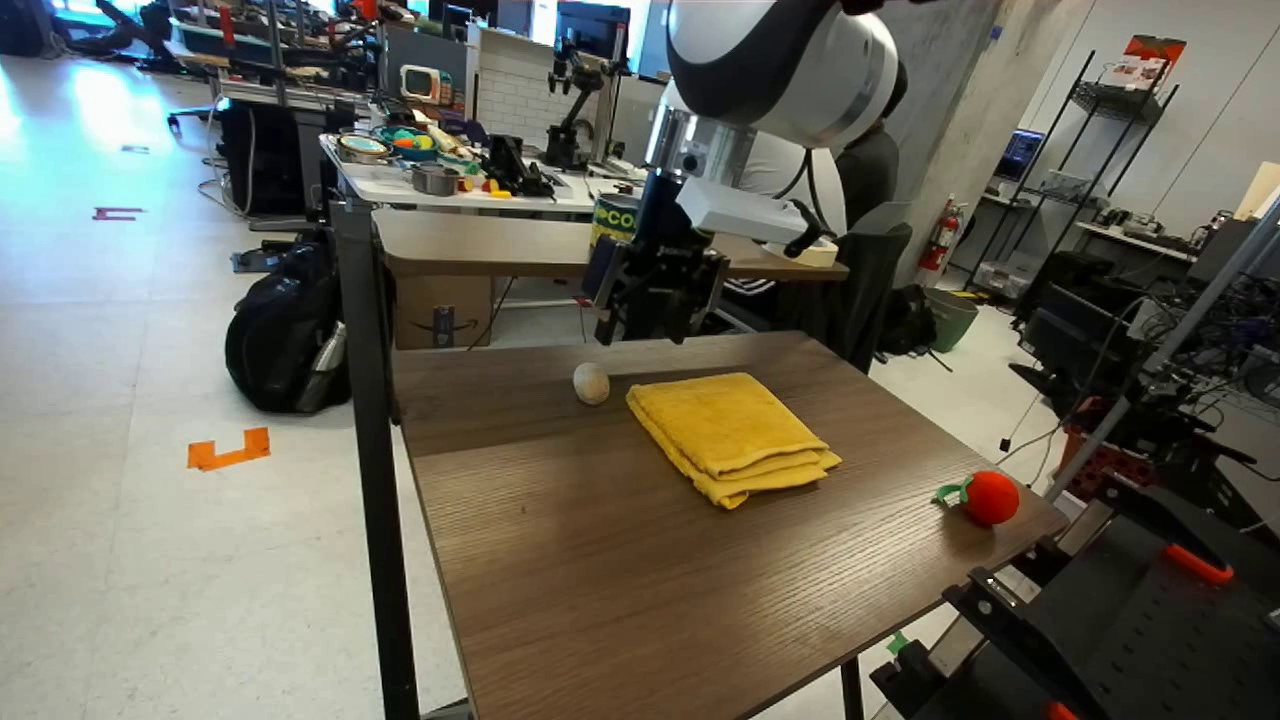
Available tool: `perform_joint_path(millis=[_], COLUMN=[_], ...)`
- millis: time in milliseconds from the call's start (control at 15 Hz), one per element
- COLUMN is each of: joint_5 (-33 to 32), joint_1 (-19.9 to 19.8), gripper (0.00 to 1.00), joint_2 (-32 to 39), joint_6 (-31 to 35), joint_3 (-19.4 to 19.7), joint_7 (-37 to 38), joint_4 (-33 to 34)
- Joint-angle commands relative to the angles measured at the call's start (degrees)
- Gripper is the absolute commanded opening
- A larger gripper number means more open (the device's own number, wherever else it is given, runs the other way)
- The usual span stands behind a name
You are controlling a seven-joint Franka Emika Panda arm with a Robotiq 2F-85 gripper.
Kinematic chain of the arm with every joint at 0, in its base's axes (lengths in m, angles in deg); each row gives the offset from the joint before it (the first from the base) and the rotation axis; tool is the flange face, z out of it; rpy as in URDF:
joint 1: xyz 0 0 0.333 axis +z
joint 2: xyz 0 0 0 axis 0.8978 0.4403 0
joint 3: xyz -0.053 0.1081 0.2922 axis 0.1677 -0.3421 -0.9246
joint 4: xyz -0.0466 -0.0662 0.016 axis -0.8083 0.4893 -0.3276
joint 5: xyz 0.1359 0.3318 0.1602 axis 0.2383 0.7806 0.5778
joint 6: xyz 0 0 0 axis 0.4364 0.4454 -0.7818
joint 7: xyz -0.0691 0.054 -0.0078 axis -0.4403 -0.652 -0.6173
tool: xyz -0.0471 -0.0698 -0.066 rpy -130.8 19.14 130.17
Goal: Move the potato to the left then use the towel to wipe the table.
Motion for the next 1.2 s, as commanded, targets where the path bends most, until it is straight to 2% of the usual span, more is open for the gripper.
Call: perform_joint_path(millis=[0, 1000, 1133], joint_5=[-0.2, -0.2, -0.1], joint_1=[-0.1, -0.1, -1.0], gripper=[1.0, 1.0, 1.0], joint_2=[0.2, 0.2, 0.4], joint_6=[-0.1, 0.0, 4.9], joint_3=[-0.2, -0.2, 0.7], joint_7=[0.2, 0.2, 0.5], joint_4=[0.3, 0.2, -3.4])
